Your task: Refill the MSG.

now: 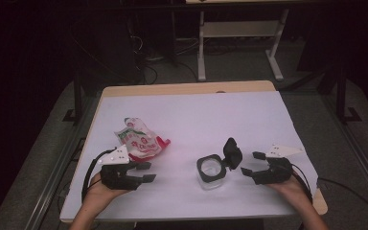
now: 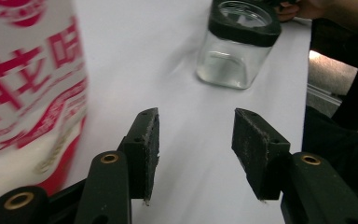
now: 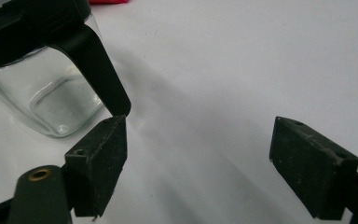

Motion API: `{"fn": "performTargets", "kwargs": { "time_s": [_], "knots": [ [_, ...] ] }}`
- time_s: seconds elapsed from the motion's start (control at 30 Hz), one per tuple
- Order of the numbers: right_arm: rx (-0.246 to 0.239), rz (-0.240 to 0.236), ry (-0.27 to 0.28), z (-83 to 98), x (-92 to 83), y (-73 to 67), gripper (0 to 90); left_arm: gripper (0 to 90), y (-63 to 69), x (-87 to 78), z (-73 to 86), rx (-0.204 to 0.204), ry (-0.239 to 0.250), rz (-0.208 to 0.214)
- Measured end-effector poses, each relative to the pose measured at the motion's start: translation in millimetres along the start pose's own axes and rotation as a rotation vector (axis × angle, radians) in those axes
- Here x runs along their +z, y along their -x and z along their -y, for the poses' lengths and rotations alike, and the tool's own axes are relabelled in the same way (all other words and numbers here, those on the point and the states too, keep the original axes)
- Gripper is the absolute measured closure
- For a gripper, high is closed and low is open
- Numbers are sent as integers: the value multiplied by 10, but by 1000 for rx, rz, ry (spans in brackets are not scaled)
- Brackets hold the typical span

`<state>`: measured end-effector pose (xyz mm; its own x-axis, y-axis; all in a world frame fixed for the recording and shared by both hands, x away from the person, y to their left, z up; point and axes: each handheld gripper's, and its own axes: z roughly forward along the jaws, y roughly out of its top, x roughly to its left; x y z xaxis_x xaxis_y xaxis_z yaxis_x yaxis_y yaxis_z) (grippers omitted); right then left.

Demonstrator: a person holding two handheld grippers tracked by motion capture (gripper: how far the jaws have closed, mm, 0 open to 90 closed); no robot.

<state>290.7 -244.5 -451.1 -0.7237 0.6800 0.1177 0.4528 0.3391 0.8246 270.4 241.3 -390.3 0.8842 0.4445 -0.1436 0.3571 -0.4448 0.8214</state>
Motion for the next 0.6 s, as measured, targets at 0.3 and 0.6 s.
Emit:
{"fn": "performTargets", "kwargs": {
  "time_s": [0.3,0.6],
  "knots": [
    [-6,2,1,2,2,2,186,507,-129,-130,92,0,-9,-5],
    [-4,3,-3,2,8,3,186,520,-257,-330,181,-31,-9,-26]
  ]
}}
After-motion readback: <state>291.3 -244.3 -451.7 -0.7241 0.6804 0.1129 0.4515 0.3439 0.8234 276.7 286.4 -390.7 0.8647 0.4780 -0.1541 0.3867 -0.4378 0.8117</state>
